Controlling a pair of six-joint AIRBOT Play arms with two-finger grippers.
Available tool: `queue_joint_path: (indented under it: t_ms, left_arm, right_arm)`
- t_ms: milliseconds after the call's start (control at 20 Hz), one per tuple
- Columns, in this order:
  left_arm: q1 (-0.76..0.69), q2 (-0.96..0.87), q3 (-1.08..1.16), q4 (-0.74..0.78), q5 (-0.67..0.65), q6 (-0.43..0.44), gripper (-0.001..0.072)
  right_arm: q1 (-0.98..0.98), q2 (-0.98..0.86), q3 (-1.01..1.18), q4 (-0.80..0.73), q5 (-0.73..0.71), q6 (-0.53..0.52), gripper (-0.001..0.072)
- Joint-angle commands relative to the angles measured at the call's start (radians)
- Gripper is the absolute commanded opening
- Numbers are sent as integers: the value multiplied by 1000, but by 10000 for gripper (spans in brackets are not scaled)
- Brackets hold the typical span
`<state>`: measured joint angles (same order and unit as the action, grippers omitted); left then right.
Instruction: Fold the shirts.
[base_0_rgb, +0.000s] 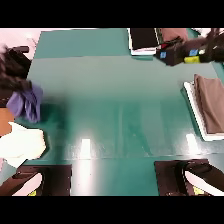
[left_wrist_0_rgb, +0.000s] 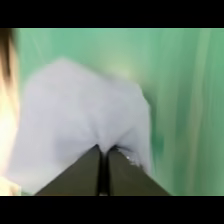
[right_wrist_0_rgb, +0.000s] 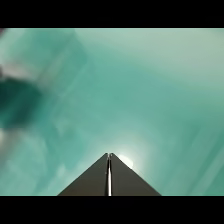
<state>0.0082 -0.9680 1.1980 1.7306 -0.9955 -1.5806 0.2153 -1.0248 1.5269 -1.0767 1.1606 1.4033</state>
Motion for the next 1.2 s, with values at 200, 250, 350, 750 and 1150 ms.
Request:
queue_joint_path:
  t_ms: [200, 250, 350, 750, 1150]
  left_arm:
    - [-417, 83, 492, 3, -124, 156, 18]
    - [-483, 74, 495, 3, -120, 172, 18]
    - [-591, 21, 494, 2, -135, 195, 18]
    - [-884, -363, 494, -204, -135, 254, 341]
    - [-489, -320, 450, -209, -255, 64, 606]
  right_arm:
    - [-15, 0, 291, -141, -26, 18, 16]
    - [-32, 0, 321, -149, -25, 19, 16]
    - [-78, 1, 368, -148, -5, 34, 16]
    - [-167, -2, 405, -148, 100, 55, 16]
    - [-167, -16, 405, -147, 109, 55, 16]
